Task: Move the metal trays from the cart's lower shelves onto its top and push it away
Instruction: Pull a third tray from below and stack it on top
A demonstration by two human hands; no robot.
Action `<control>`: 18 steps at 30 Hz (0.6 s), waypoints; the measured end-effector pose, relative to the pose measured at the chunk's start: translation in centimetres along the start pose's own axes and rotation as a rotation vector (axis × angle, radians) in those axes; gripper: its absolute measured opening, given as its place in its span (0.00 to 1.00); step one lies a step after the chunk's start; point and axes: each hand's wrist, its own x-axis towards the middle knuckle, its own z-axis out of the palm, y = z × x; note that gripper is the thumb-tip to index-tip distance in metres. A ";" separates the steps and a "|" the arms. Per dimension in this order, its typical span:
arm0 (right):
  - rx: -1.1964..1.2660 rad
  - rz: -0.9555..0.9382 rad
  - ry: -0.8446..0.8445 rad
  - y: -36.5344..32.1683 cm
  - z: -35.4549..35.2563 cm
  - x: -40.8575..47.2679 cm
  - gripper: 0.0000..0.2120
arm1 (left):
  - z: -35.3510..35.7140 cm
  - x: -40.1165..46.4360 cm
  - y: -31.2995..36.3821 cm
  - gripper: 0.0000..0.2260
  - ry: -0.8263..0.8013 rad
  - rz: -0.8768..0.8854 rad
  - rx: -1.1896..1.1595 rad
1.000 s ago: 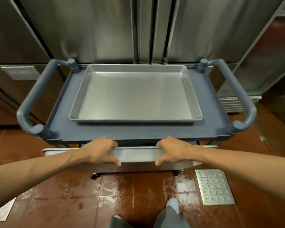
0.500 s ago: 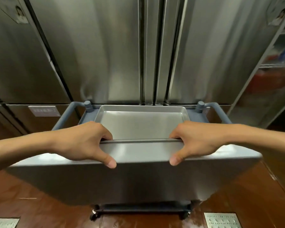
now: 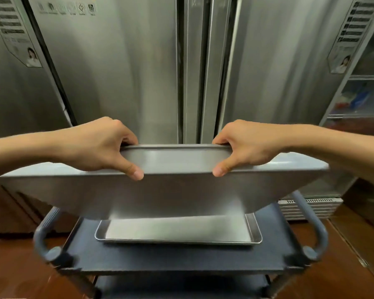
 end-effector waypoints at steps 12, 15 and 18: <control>-0.210 0.109 0.233 5.5 14.2 5.2 0.19 | 15.9 5.6 -5.6 0.22 0.177 -0.038 0.304; -0.190 0.108 0.239 6.4 17.5 5.8 0.17 | 19.5 6.1 -6.3 0.20 0.161 -0.032 0.273; -0.200 0.121 0.243 6.9 20.3 6.3 0.17 | 22.3 6.5 -6.8 0.20 0.132 -0.027 0.280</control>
